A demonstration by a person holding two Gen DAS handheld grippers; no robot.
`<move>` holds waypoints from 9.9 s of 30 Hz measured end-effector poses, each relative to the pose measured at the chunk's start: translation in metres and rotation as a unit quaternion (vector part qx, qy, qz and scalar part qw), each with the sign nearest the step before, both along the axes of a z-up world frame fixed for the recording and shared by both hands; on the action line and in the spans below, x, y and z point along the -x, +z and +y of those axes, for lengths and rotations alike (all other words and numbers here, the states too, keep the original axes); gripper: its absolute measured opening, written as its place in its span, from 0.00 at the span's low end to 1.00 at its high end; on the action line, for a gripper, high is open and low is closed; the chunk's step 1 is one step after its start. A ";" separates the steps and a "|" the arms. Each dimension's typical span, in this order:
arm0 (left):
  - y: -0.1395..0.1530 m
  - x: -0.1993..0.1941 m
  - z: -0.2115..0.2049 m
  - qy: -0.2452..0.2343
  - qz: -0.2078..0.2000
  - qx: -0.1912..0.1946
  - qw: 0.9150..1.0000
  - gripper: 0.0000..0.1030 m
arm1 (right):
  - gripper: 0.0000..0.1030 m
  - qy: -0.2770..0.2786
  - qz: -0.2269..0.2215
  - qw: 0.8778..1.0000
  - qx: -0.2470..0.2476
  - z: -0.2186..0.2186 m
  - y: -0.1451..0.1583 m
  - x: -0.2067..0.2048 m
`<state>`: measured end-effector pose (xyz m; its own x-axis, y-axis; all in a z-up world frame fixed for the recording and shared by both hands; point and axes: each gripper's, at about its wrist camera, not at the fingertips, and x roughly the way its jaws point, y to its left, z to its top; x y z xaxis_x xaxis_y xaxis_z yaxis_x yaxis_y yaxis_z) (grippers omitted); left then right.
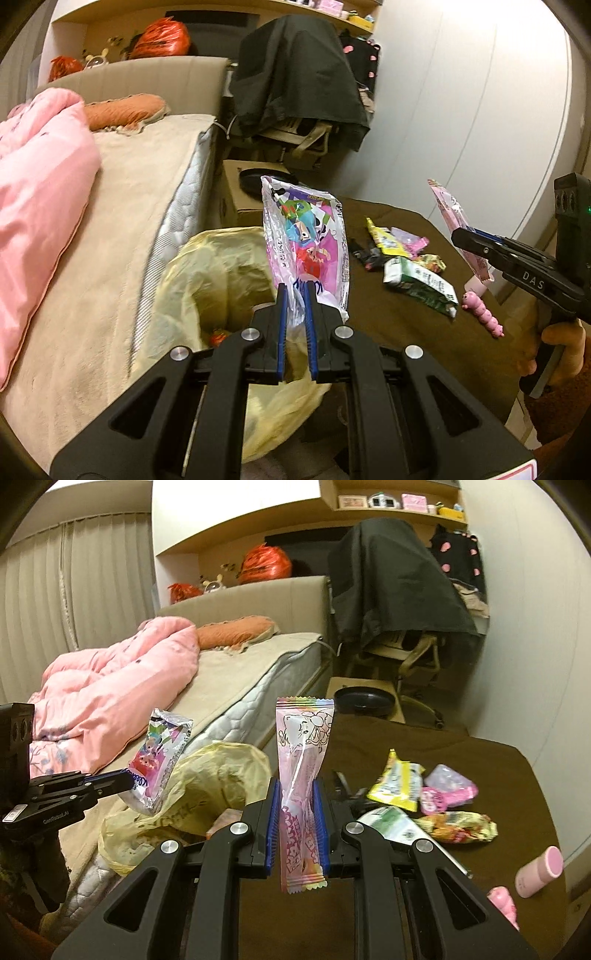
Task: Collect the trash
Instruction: 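Carry both pink wrappers over the yellow bag and open both tools, then move both open tools back over the table toward the remaining wrappers, then grasp the yellow snack bar wrapper with the left tool while the right tool grasps the lilac plastic tray, then carry the yellow wrapper and lilac tray into the yellow bag and open both tools, then move both tools back to the table toward the milk carton and grey wrapper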
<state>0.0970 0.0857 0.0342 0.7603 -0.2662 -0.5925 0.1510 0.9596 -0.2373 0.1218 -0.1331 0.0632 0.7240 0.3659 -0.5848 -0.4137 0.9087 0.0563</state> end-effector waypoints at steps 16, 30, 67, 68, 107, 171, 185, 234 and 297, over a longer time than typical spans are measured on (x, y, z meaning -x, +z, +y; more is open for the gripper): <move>-0.051 -0.011 0.051 0.027 0.098 0.030 0.994 0.08 | 0.17 0.080 0.069 0.994 -0.023 0.072 -0.042 -0.027; -0.078 -0.038 0.059 0.037 0.135 0.031 0.990 0.08 | 0.17 0.107 0.126 0.986 -0.005 0.110 -0.101 -0.054; -0.031 -0.050 -0.070 -0.049 0.059 0.023 0.997 0.46 | 0.65 -0.045 0.022 0.999 -0.009 -0.085 -0.053 0.015; -0.032 -0.052 -0.078 -0.057 0.056 0.024 0.997 0.47 | 0.65 -0.050 0.021 0.999 -0.005 -0.093 -0.052 0.017; -0.088 -0.169 -0.171 -0.137 0.130 -0.026 0.982 0.02 | 0.65 -0.128 0.050 0.990 -0.004 -0.192 -0.074 -0.079; -0.038 -0.115 -0.173 -0.142 0.076 0.040 0.986 0.27 | 0.04 -0.073 0.135 0.988 -0.016 -0.176 -0.098 -0.184; -0.071 -0.068 -0.176 -0.151 0.110 0.021 0.982 0.41 | 0.04 -0.134 0.053 0.989 -0.026 -0.207 -0.039 -0.059; 0.015 0.007 -0.003 0.011 -0.001 -0.002 1.000 0.34 | 0.04 0.020 -0.023 0.999 -0.018 -0.013 0.018 0.014; -0.031 -0.053 -0.005 0.008 0.055 0.044 0.997 0.48 | 0.50 -0.012 0.071 0.997 -0.021 -0.047 -0.071 -0.026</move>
